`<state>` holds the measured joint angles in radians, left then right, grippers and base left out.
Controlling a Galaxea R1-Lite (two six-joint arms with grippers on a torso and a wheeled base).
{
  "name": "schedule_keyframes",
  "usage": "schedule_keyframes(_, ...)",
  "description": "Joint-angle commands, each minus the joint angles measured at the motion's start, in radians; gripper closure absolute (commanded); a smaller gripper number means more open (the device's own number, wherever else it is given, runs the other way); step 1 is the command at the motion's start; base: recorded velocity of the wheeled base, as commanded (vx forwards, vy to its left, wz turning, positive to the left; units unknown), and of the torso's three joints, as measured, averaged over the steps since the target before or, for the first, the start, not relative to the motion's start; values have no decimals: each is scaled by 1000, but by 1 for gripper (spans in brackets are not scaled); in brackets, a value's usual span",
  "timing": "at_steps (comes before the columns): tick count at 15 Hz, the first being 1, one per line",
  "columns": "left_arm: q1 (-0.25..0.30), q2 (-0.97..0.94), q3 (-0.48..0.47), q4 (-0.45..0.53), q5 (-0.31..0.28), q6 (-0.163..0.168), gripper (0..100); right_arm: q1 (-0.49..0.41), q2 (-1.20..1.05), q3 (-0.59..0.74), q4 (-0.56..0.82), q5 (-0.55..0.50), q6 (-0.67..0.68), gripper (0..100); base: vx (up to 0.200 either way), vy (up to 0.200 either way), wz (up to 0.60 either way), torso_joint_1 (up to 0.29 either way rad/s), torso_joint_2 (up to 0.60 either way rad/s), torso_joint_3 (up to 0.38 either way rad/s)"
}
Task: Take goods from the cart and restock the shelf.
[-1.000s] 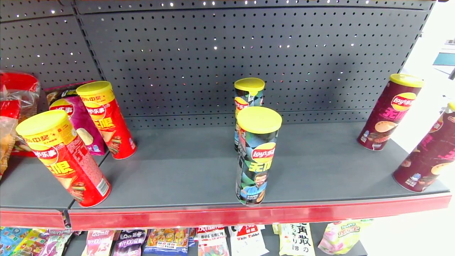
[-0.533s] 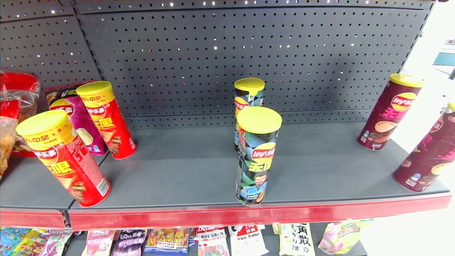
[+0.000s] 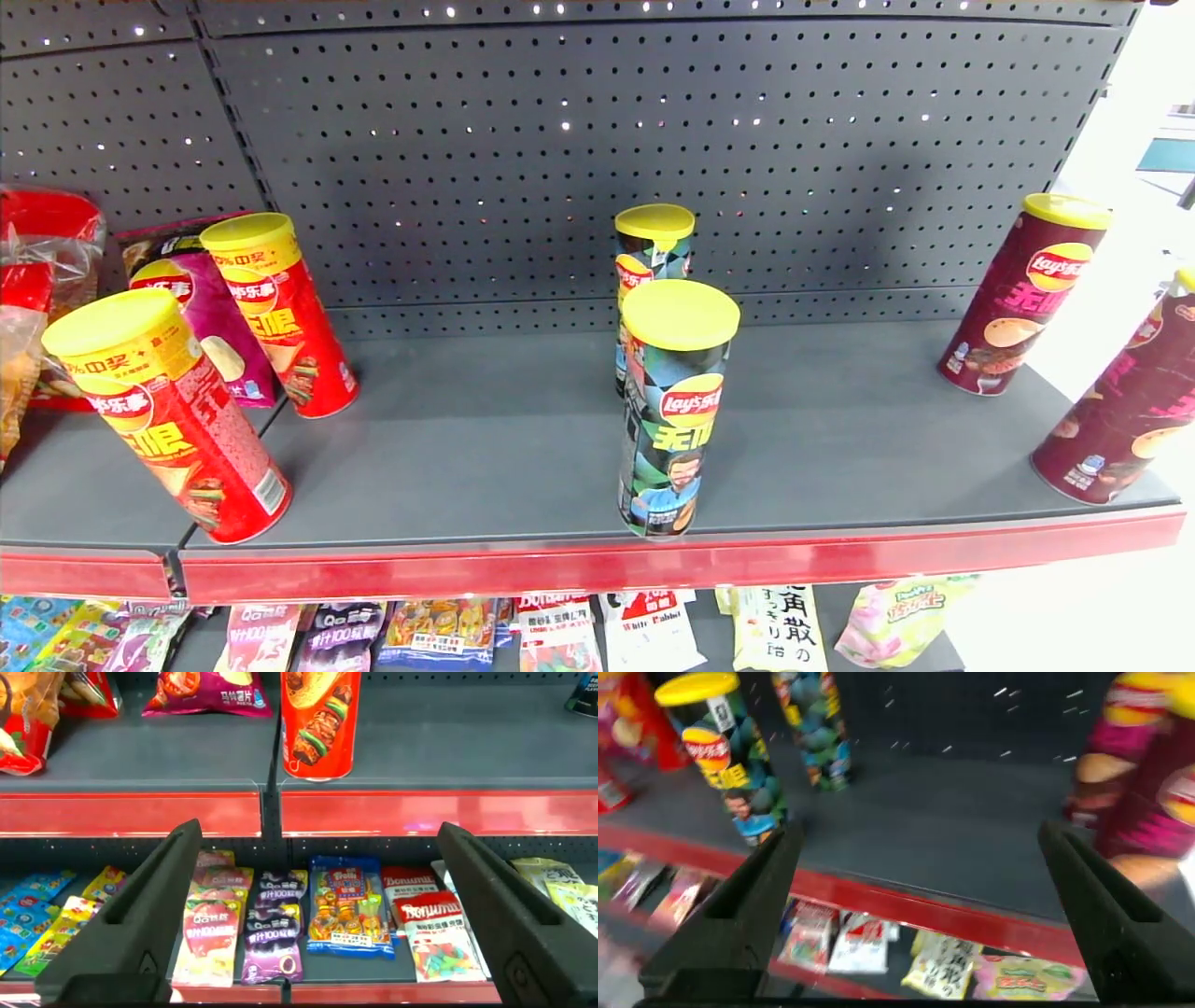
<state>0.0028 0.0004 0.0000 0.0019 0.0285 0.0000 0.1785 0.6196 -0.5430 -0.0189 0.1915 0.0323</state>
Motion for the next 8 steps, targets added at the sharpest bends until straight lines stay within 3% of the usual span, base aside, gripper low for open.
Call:
schedule_keyframes(1,0,0,0,1,1,0,0,225,486,-175,-10,51,-31,0,0,0,0,0,0,0)
schedule_keyframes(4,0,0,0,1,1,0,0,366,589,-187,-10,28,-32,0,0,0,0,0,0,0)
schedule_keyframes(5,0,0,0,0,1,0,0,426,677,-184,-12,-80,-32,0,0,0,0,0,0,0)
schedule_keyframes(6,0,0,0,1,1,0,0,430,729,-186,-12,-173,-34,0,0,0,0,0,0,0)
schedule_keyframes(8,0,0,0,1,1,0,0,452,798,-195,-26,-231,-23,0,0,0,0,0,0,0)
